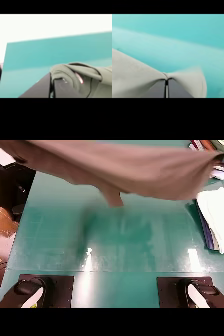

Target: Fold the shirts.

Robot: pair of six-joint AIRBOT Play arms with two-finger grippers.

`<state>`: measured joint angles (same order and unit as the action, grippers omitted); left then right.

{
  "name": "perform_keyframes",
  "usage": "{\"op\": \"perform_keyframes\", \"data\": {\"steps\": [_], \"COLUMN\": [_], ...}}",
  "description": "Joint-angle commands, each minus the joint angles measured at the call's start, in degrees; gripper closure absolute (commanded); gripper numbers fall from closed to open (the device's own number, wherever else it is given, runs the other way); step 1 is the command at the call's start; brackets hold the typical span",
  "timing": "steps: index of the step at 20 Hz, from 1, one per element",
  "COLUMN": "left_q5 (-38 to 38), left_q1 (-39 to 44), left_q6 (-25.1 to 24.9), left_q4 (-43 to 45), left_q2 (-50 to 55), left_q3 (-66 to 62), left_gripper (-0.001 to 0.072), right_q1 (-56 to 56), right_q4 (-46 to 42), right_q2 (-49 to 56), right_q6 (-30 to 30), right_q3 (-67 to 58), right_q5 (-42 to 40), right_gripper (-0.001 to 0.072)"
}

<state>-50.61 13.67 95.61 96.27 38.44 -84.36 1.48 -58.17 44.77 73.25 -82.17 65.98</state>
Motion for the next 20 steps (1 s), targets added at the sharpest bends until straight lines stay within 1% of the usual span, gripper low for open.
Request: {"op": "perform_keyframes", "data": {"steps": [1, 4, 5, 6, 8, 9, 10, 12, 15, 17, 18, 20], "left_q5": [-2.5, -7.4, -9.5, -13.3, -20.4, -22.5, -22.9, -19.7, -9.2, -2.5, 0.6, 4.0], "left_q1": [0.0, 0.0, 0.0, 0.0, 0.0, 0.0, 0.0, 0.0, 0.0, 0.0, 0.0, -0.8], "left_q6": [-0.1, -0.3, -1.6, -2.3, -3.3, -4.7, -6.0, -6.1, -6.0, -6.0, -6.0, -5.0], "left_q4": [-3.5, -5.2, -5.2, -4.5, -3.8, -3.9, -4.0, -5.0, -3.7, -0.7, 1.0, 2.4], "left_q2": [-5.8, -5.6, -4.9, -3.3, 2.4, 5.8, 9.7, 17.8, 30.7, 37.5, 39.8, 42.1], "left_q3": [-4.6, -8.4, -8.2, -7.7, -5.0, -2.8, 0.3, 6.9, 11.9, 11.6, 11.6, 11.6], "left_gripper": [0.0683, 0.0684, 0.0684, 0.0684, 0.0684, 0.0684, 0.0684, 0.0684, 0.0683, 0.0683, 0.0683, 0.0683], "right_q1": [-5.5, -10.3, -11.3, -11.7, -11.5, -10.3, -8.7, -3.4, 3.6, 6.0, 6.6, 6.7], "right_q4": [-0.5, -0.3, -0.3, -0.4, -0.2, -0.3, -0.3, -1.3, -4.7, -4.6, -4.5, -4.5], "right_q2": [-5.3, -6.2, -5.6, -4.6, -1.5, 0.6, 2.8, 8.2, 19.9, 28.5, 32.2, 37.9], "right_q6": [1.8, 5.8, 6.7, 8.3, 11.8, 12.5, 12.9, 12.9, 12.5, 11.0, 10.9, 10.6], "right_q3": [-4.7, -4.9, -4.2, -2.8, 1.8, 4.7, 7.8, 14.7, 20.8, 19.2, 17.2, 12.0], "right_q5": [6.0, 13.0, 16.3, 18.9, 22.3, 23.1, 22.9, 19.2, 7.7, 1.3, -0.4, -2.0], "right_gripper": [0.0696, 0.0696, 0.0696, 0.0696, 0.0696, 0.0696, 0.0696, 0.0696, 0.0696, 0.0696, 0.0696, 0.0695]}}
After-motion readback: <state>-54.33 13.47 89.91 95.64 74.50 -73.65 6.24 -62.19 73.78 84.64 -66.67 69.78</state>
